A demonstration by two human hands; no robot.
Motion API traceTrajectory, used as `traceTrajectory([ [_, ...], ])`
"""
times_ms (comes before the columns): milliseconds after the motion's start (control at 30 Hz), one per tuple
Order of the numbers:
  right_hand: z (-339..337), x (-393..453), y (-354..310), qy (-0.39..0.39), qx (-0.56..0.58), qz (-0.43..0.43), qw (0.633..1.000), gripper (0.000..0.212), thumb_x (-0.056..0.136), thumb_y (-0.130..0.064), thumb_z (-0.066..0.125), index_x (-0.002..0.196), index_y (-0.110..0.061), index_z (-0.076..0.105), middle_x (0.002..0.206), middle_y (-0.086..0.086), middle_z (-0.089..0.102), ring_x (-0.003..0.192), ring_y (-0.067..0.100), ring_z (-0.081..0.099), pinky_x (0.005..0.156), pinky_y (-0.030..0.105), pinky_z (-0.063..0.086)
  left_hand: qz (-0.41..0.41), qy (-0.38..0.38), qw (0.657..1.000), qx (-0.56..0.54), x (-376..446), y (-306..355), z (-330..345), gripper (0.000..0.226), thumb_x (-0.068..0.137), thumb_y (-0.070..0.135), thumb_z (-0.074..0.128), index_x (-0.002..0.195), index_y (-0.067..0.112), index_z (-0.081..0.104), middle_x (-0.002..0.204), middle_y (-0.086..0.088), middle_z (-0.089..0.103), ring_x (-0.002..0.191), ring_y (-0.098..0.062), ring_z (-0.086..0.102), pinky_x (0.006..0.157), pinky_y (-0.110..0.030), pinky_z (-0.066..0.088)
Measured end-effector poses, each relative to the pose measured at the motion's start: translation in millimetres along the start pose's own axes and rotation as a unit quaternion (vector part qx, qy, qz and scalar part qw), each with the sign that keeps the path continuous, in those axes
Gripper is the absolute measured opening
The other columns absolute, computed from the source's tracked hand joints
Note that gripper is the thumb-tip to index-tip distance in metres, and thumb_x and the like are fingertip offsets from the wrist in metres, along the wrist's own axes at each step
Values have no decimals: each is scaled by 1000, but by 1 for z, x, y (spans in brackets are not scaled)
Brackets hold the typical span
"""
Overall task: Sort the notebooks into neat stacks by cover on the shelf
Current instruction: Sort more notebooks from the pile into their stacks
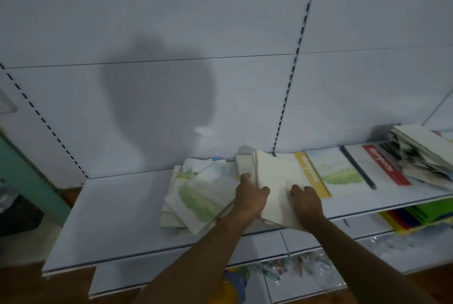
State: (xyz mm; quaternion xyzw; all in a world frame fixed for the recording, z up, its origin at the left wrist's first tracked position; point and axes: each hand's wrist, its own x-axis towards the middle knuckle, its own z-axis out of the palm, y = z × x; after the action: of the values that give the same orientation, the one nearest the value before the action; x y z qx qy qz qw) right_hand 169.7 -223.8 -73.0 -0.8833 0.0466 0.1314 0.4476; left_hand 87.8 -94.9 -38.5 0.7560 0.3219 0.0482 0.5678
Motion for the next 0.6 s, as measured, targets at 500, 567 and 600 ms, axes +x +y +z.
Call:
traceTrajectory([
  [500,12,96,-9,-172,-86,-66,979,43,93,-17,50,128,3,38,125,23,53,110,38,54,89,39,45,-88,111,984,112,65,0,63,62,83,29,62,133,-1,39,130,-18,50,117,-32,53,97,-43,48],
  [567,17,101,-11,-174,-94,-72,978,42,93,-18,50,128,3,39,126,23,53,111,38,54,89,40,45,-84,134,981,115,65,-1,68,60,84,27,60,134,0,39,129,-18,50,116,-32,53,97,-43,48],
  [600,18,103,-13,-174,-98,-72,977,42,93,-17,50,127,4,39,126,23,53,112,38,54,90,40,45,-83,142,980,116,65,0,69,60,84,26,60,134,1,39,129,-18,50,116,-32,52,97,-43,48],
])
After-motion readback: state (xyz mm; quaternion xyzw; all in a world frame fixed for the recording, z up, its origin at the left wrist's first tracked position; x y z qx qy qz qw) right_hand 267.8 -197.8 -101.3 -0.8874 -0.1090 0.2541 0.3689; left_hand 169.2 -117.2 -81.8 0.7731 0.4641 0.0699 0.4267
